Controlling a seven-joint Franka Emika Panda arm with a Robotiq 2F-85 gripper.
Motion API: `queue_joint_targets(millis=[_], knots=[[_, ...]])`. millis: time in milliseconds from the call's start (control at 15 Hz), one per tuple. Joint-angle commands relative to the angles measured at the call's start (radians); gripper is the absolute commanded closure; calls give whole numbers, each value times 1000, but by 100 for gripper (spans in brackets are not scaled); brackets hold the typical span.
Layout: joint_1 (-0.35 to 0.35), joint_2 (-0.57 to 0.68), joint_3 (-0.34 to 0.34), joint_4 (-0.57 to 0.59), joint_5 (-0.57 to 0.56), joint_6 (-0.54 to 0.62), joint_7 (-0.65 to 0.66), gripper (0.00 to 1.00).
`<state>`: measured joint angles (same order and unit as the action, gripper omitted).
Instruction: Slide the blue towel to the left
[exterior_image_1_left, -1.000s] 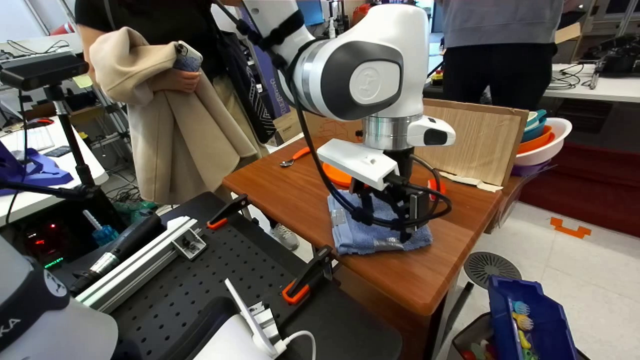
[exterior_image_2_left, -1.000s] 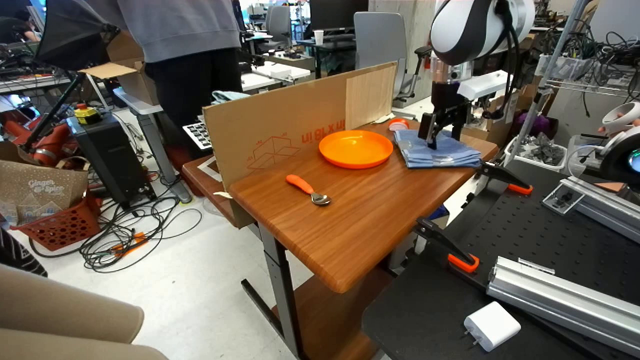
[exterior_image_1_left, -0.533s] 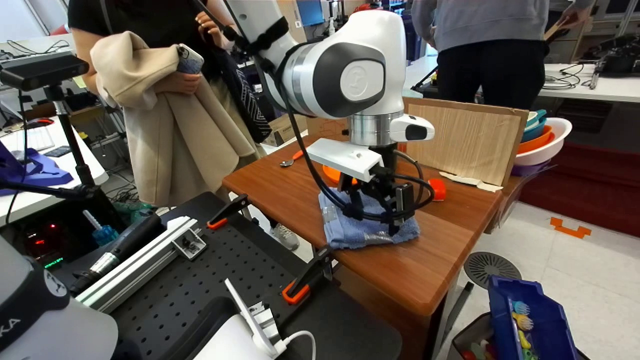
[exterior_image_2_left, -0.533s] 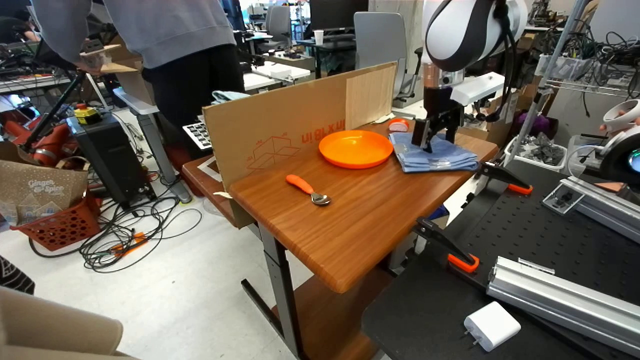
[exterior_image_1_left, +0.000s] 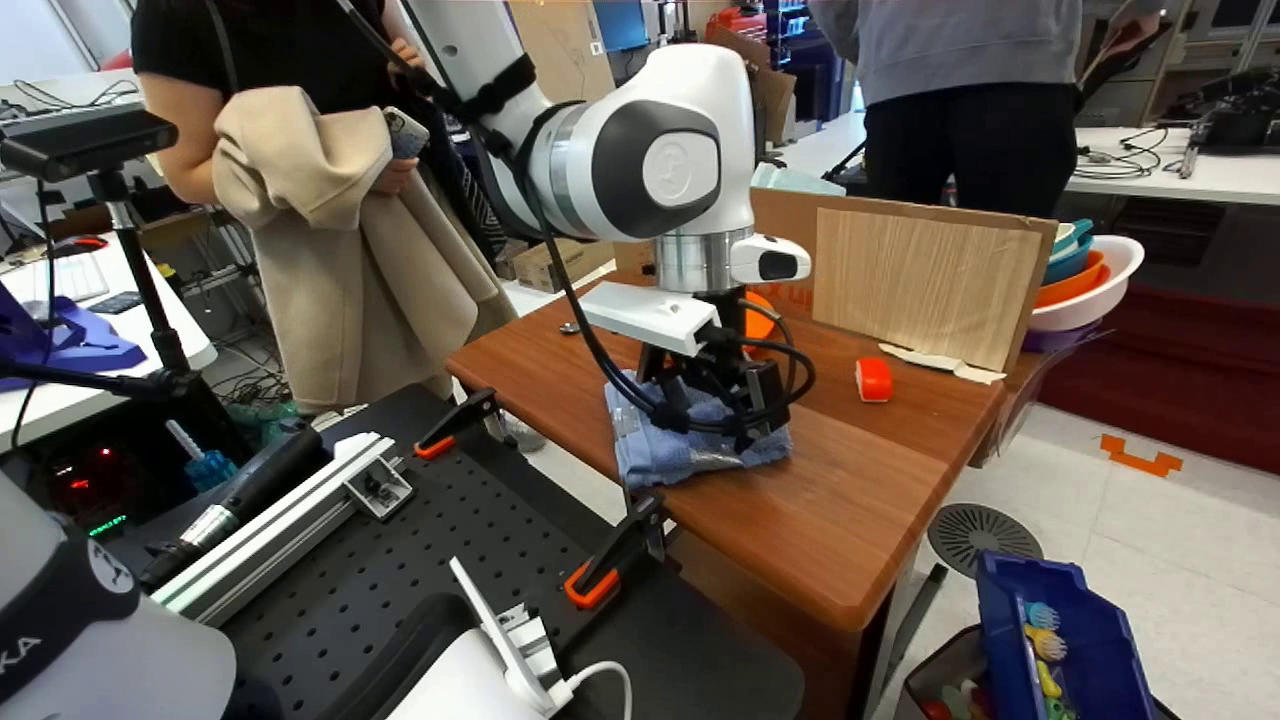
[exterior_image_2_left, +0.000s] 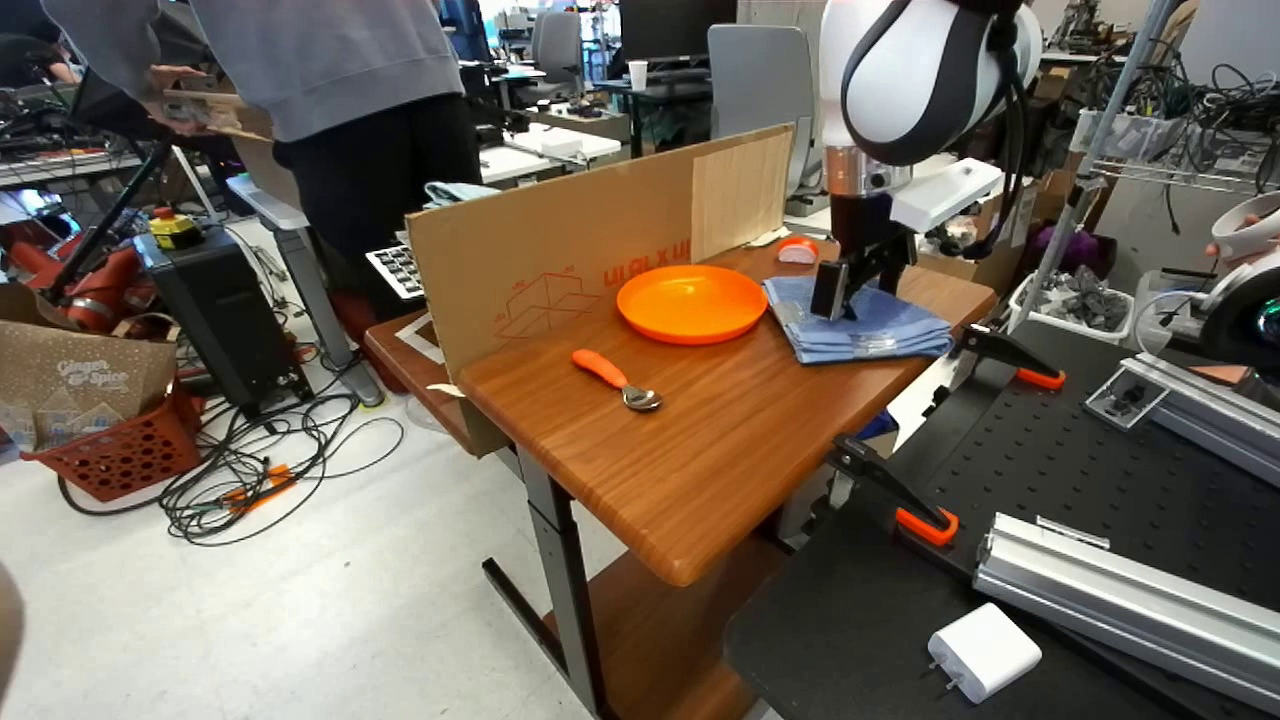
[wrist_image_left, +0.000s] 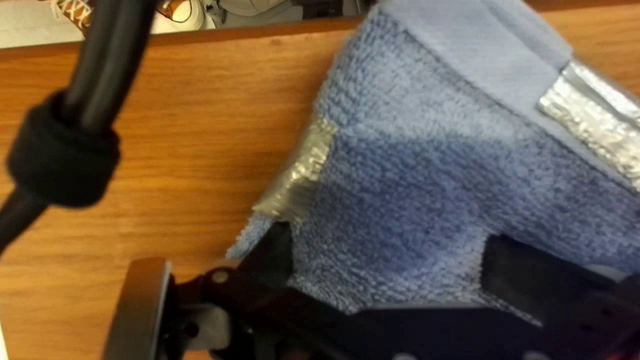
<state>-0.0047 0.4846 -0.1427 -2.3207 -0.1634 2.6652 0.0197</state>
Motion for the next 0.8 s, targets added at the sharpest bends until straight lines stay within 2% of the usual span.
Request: queue_joint_targets(millis=[0, 733], knots=[[41, 19, -6, -23, -41, 48, 38, 0], [145, 11, 10, -35, -70, 41, 119, 0]])
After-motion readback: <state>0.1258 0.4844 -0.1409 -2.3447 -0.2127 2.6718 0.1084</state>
